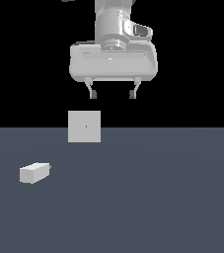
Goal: Plug the charger into the wall socket.
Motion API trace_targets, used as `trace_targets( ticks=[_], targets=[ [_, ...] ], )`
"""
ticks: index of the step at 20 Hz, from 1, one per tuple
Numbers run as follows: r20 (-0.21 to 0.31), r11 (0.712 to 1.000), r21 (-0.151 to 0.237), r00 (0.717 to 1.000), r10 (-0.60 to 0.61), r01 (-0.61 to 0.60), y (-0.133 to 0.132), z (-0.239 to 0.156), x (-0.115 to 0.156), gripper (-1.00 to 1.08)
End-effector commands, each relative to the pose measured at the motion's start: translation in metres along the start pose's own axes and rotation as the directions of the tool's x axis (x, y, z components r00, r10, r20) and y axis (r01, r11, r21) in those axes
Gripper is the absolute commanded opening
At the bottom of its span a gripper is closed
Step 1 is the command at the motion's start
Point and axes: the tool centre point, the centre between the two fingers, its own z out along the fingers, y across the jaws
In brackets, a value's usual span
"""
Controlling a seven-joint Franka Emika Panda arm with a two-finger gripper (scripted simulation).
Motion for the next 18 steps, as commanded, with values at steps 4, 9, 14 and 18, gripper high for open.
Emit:
trace_targets(
  ticks=[4, 9, 14, 18],
  targets=[
    [-0.003, 1.000, 0.000, 1.000, 0.001, -0.001, -0.001, 0.000, -0.001, 1.00],
    [-0.019, 1.000, -0.001, 1.000, 0.007, -0.007, -0.006, 0.004, -0.004, 1.00],
    [-0.049, 1.000, -0.002, 0.999, 0.019, -0.019, -0.015, 0.010, -0.011, 1.00],
    [-0.084, 0.999, -0.003, 0.996, 0.032, -0.033, -0.027, 0.017, -0.018, 1.00]
  ],
)
